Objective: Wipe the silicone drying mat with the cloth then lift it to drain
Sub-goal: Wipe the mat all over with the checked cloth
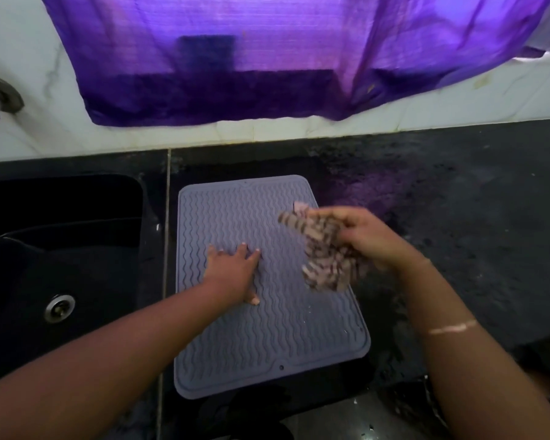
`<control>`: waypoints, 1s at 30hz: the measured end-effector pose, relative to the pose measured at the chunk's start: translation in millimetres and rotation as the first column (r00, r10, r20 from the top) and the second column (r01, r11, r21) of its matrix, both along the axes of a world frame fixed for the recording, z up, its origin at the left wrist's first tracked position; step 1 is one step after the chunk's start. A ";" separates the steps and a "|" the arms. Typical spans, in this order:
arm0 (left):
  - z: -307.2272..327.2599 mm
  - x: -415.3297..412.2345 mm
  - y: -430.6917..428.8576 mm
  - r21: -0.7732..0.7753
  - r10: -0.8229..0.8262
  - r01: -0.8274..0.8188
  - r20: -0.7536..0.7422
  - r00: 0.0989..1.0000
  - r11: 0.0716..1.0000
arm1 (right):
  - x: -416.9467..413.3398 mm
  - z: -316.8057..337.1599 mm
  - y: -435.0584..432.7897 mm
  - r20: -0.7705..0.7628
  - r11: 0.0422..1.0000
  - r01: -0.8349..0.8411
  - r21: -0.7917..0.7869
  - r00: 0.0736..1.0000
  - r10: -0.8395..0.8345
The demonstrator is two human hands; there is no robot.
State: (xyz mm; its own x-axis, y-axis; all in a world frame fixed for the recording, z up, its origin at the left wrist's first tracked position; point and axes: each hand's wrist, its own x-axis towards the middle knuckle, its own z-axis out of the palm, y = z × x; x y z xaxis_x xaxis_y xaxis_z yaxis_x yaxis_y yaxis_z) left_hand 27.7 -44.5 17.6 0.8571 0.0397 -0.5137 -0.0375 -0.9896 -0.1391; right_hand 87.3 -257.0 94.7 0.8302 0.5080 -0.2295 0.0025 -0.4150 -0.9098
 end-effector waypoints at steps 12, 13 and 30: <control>-4.9 -2.9 2.0 0.015 0.004 -0.002 -0.113 0.994 1.000 | 117.5 -65.8 89.3 0.042 0.805 0.102 -0.585 0.995 -0.095; -5.7 -3.0 1.9 0.025 0.002 0.001 -0.108 0.994 1.000 | 110.9 -76.5 92.2 0.126 0.732 0.115 -0.671 0.991 -0.041; -1.8 -11.0 5.4 0.029 -0.049 0.050 -0.034 0.998 0.998 | -109.5 -83.5 -25.9 0.307 0.671 -0.219 -0.708 0.760 0.572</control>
State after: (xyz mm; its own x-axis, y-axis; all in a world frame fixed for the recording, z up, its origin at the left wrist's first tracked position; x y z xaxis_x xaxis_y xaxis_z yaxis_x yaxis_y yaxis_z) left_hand 16.7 -39.1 15.8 0.8407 0.0137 -0.5414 -0.0915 -0.9817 -0.1669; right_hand -22.2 -282.9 11.2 0.6602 0.7081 -0.2504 0.6491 -0.7057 -0.2840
